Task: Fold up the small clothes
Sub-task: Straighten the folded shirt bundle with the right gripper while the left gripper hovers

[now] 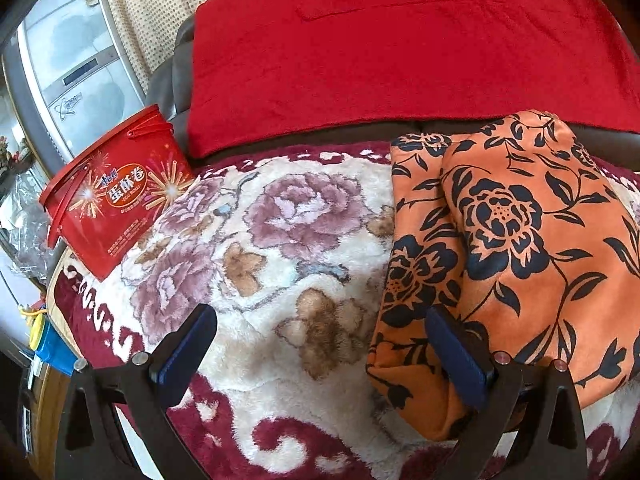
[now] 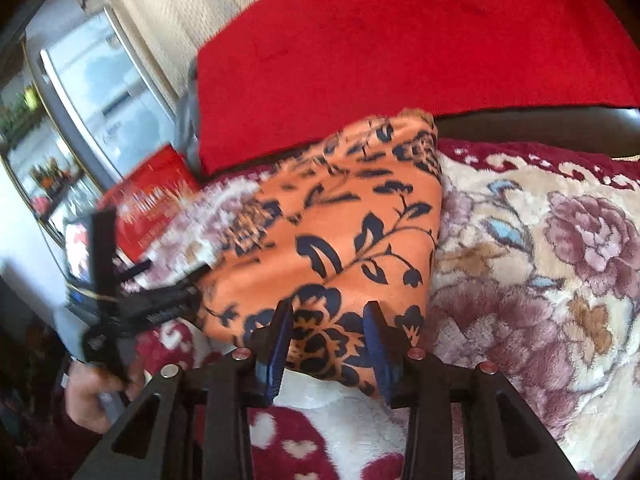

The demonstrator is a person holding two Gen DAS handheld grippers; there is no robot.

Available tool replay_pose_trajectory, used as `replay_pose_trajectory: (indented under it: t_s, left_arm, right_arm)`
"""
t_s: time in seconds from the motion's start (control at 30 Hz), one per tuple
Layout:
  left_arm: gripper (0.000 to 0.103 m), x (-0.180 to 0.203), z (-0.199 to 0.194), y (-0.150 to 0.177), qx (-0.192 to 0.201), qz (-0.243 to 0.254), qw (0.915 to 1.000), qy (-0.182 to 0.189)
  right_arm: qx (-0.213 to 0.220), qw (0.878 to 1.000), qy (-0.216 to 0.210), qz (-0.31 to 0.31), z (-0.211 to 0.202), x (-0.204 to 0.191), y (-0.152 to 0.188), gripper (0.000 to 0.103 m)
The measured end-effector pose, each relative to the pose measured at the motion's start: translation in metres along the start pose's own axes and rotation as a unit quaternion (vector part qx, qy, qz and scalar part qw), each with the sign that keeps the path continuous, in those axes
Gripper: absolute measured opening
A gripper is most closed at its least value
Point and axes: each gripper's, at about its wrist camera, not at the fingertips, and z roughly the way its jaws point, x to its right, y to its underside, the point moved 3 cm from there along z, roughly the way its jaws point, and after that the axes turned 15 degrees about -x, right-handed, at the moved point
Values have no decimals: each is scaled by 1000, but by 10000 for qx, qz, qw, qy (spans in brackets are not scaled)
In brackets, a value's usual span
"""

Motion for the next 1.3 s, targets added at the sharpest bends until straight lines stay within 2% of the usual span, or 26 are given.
replay_pose_trajectory:
  t_s: [0.13, 0.2, 0.3, 0.43, 0.53, 0.83, 0.93, 1.0, 1.03, 1.17, 1.3]
  left_arm:
    - [103, -1, -2, 3, 46, -36, 10000, -74]
    - [103, 2, -4, 4, 88, -34, 9999, -133]
    - [103, 5, -4, 6, 104, -16, 9998, -193]
    - [103, 6, -7, 8, 156, -49, 9996, -243]
    - [103, 6, -12, 11, 198, -66, 9995, -238]
    - [103, 16, -42, 16, 568, -29, 9981, 232]
    - [103, 24, -25, 16, 297, 113, 9990, 310]
    - [103, 29, -9, 16, 68, 201, 9991, 357]
    - [103, 30, -4, 16, 11, 190, 9991, 376]
    - [103, 24, -8, 12, -49, 188, 9982, 559]
    - [103, 7, -13, 0, -195, -44, 9949, 992]
  right_arm:
    - [202, 9996, -54, -168, -9, -7, 0, 40]
    - [125, 9997, -79, -190, -3, -9, 0, 40]
    - [-247, 9993, 142, -225, 21, -10, 0, 41]
    - [-214, 9989, 231, -351, 21, -13, -1, 42]
    - [-128, 9996, 49, -261, 11, -9, 0, 42]
    - [266, 9996, 52, 71, -18, 16, 5, 42]
    - [94, 9996, 24, 257, -10, 25, 5, 42]
    - [-233, 9992, -2, 325, 5, 27, 5, 44]
    - [-267, 9991, 100, 318, 9, 27, 5, 49]
    - [-268, 9990, 60, 355, 12, 29, 1, 53]
    - [-144, 9985, -101, 522, 4, 38, -4, 53]
